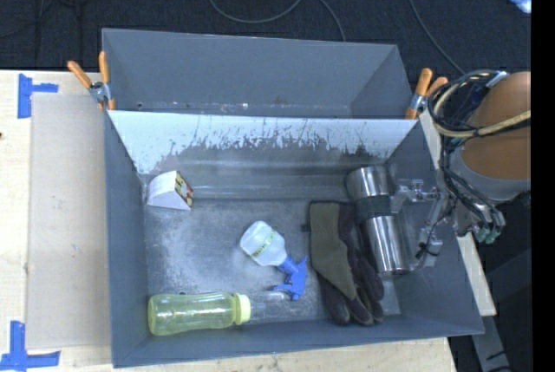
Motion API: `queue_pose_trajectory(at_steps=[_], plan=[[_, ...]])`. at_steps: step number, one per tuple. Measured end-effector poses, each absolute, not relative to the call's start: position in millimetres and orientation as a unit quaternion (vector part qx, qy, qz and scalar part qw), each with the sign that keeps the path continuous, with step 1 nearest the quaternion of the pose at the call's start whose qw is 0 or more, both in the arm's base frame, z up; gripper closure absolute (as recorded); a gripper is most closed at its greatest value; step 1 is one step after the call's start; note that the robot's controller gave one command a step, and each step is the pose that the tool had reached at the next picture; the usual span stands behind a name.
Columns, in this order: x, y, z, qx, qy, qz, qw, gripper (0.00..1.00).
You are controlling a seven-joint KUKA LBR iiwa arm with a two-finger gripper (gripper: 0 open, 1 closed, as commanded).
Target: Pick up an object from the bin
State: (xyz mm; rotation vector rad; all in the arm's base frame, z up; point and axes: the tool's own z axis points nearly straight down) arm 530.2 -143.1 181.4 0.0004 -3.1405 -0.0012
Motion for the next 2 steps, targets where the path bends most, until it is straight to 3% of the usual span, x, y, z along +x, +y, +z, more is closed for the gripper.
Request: queue_pose_trajectory(at_steps=[1,2], plan=[[546.3,-122,142,0.004,-1.0,0.001,-0.002,0.0],[543.2,-68,99,0.019,-1.0,-0.001,0.002,0.0]])
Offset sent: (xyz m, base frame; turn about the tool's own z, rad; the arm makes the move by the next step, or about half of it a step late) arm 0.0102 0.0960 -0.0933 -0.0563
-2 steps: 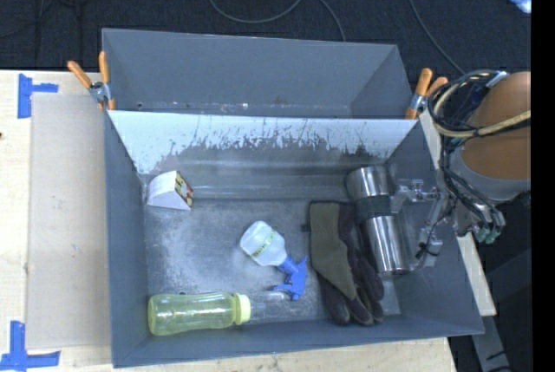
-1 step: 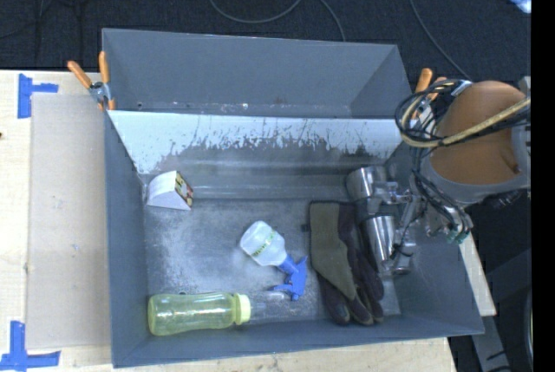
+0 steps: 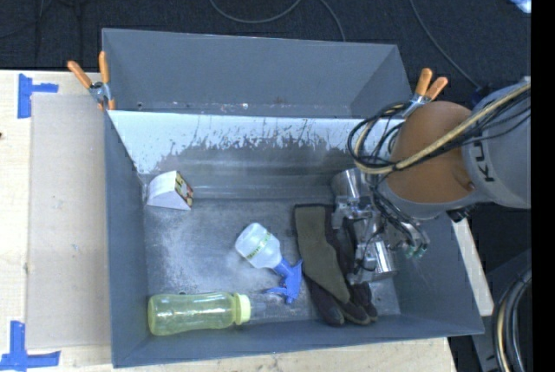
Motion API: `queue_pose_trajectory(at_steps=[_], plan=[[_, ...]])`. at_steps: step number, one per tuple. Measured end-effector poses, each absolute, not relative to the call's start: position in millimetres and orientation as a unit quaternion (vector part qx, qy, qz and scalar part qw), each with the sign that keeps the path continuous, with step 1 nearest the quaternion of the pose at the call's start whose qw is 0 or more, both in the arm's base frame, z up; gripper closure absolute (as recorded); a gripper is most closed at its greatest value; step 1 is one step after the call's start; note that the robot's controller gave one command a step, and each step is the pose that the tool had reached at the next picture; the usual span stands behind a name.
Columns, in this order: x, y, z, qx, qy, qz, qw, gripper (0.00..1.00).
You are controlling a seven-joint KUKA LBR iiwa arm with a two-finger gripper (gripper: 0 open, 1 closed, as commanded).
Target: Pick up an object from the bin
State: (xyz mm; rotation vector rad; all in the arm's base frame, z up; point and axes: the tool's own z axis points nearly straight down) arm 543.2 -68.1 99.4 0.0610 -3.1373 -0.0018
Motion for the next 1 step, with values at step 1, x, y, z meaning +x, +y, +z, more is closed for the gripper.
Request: queue_pose_trajectory(at_steps=[1], plan=[[566.0,-42.7,84.6,0.09,-0.996,-0.002,0.0,0.0]])
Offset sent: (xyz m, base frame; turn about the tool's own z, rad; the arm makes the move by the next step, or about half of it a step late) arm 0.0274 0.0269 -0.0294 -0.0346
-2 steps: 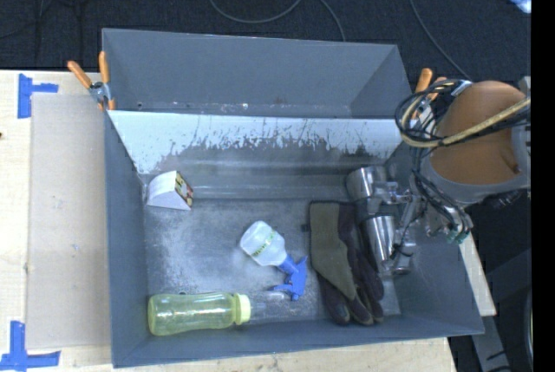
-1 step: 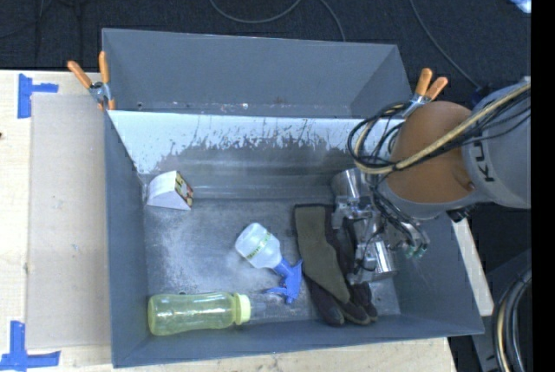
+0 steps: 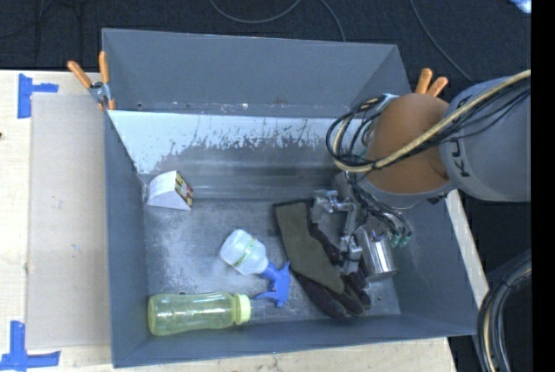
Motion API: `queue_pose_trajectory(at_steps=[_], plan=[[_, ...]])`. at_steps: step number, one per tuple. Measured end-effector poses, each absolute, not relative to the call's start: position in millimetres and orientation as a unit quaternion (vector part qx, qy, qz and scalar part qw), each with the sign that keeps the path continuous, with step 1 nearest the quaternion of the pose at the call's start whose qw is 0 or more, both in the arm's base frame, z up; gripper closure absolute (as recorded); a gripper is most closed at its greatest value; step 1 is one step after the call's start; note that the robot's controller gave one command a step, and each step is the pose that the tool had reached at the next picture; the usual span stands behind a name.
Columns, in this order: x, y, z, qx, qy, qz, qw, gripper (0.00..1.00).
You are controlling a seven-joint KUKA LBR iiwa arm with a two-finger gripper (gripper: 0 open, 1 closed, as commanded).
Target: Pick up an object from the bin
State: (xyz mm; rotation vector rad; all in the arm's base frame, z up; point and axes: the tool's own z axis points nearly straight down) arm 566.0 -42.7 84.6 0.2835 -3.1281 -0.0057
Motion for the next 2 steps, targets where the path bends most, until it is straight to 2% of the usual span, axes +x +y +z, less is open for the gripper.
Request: queue_pose_trajectory(at_steps=[1,2], plan=[[577.8,-58,78,0.099,-0.995,0.0,-0.001,0.0],[589.7,-56,74,0.089,-0.996,-0.001,0.001,0.0]])
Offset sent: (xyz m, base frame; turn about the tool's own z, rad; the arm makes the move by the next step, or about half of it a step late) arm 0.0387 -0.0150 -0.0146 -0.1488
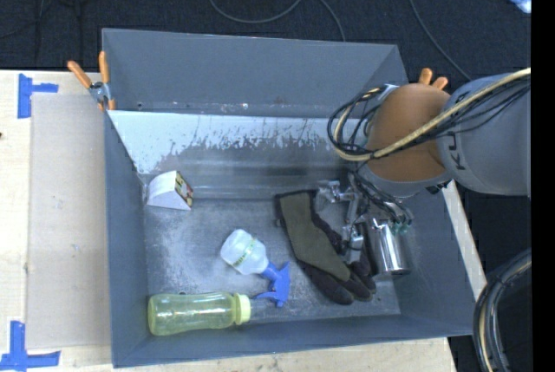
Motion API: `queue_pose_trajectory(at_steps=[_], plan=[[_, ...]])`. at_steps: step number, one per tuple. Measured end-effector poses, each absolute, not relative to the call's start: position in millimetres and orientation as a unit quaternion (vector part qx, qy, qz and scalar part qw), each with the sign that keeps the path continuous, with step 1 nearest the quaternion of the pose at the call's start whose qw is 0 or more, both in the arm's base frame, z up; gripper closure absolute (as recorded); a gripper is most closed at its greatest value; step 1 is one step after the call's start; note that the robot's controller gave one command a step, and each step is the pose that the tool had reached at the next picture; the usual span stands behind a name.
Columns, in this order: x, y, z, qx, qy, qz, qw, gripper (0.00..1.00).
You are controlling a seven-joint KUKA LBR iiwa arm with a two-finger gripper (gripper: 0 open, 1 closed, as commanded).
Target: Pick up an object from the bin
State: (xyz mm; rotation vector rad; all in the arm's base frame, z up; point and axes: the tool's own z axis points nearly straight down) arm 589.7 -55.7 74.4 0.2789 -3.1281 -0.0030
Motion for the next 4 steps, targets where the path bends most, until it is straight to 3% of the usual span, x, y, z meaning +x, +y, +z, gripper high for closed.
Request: queue_pose_trajectory(at_steps=[1,2,3,4], plan=[[596.9,-62,76,0.162,-0.987,-0.001,-0.001,0.0],[614.5,-64,72,0.05,-0.999,-0.001,0.001,0.0],[620.8,-48,81,0.053,-0.999,-0.001,-0.001,0.0],[601.8,-50,73,0.109,-0.994,-0.001,0.0,0.0]])
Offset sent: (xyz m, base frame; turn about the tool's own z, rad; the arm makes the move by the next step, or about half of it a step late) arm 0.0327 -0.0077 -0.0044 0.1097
